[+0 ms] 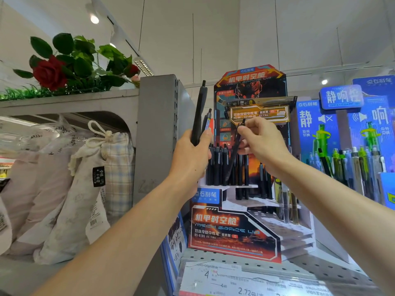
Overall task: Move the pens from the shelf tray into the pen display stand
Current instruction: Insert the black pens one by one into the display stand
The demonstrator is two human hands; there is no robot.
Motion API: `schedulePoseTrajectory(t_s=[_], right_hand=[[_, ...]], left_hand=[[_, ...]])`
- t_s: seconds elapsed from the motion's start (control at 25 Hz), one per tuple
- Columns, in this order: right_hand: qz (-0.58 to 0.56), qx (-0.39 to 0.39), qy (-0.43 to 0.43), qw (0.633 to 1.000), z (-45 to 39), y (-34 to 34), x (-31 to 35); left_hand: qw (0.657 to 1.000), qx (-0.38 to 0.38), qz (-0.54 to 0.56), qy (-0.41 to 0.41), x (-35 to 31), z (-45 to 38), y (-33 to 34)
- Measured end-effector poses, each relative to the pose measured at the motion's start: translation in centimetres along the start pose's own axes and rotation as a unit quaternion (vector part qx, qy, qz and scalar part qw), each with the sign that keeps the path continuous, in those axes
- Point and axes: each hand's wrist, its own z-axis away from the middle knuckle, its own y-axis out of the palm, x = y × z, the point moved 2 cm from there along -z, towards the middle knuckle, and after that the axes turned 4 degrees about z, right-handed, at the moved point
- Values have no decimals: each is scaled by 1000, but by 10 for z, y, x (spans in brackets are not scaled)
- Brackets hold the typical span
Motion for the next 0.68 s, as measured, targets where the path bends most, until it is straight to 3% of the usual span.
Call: schedulePoseTrajectory(t_s=[0.2, 0.68], right_hand=[[52, -2, -30, 998, 3, 9, -13], [94, 86, 13, 992, 6, 24, -17]], left_hand=[[1000, 2, -15, 16, 1, 1, -1], [999, -21, 35, -22, 6, 3, -1]])
